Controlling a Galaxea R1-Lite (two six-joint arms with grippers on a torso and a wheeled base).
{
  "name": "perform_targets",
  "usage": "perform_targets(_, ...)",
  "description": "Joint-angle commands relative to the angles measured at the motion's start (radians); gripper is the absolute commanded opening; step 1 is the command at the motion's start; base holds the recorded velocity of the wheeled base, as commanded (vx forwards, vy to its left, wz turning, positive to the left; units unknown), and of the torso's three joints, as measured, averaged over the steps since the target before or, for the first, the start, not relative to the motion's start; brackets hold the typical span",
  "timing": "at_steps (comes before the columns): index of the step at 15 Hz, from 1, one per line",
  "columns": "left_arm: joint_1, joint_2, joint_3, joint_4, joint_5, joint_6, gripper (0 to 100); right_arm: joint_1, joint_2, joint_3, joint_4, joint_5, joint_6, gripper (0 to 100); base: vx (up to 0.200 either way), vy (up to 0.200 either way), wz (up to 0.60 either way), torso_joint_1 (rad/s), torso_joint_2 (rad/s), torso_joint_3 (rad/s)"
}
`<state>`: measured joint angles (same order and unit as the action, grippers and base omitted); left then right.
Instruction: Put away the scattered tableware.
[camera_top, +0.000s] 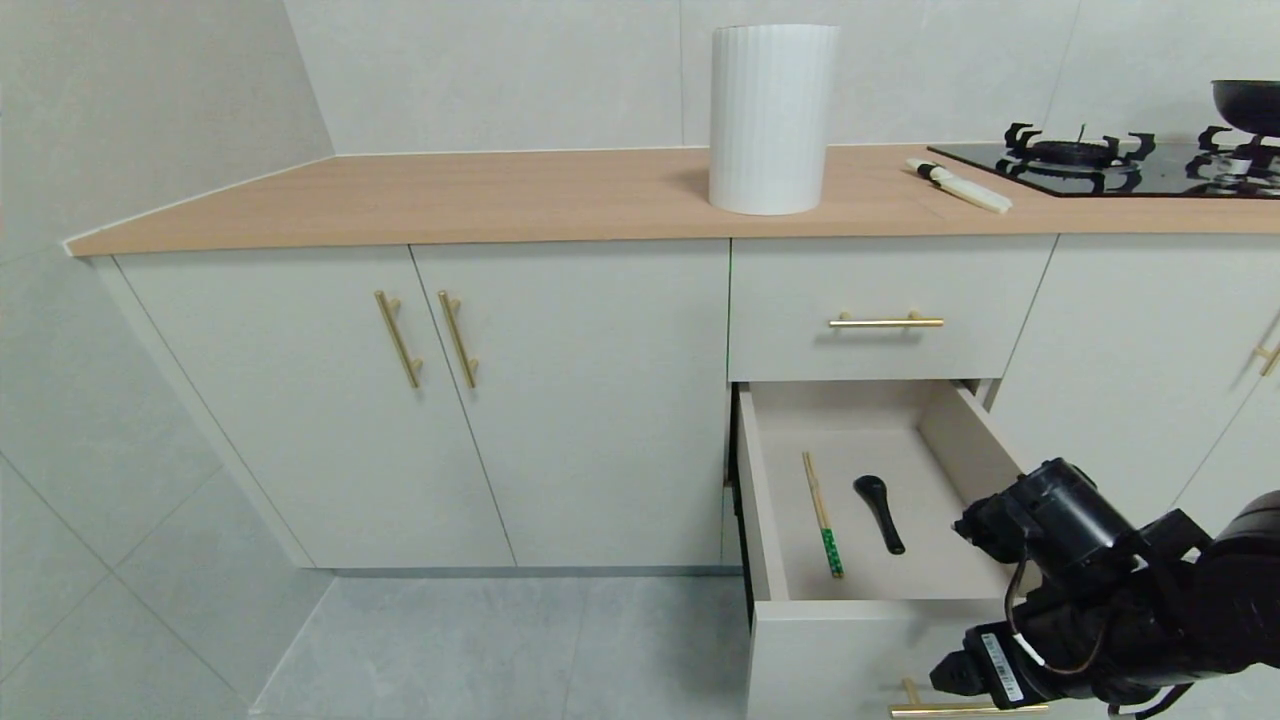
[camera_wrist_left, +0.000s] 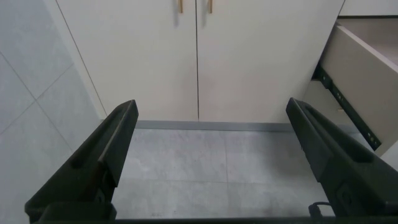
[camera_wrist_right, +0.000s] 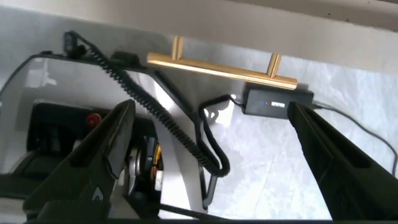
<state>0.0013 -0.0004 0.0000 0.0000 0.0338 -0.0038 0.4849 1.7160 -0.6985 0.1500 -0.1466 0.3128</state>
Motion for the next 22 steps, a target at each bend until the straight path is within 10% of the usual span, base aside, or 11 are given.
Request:
perform_targets(1,0.0,0.0,0.0,0.0,0.0,-0.001,100,-0.015,0.031,-0.01,0.0,-0.002,0.0,100,0.0,0.0,0.0,0.0,0.0,0.0)
perform_targets(22,0.0,0.0,0.0,0.0,0.0,-0.001,100,-0.126,0.272,-0.268,-0.196,-0.097,-0.052,100,0.0,0.0,0.0,0.0,0.0,0.0)
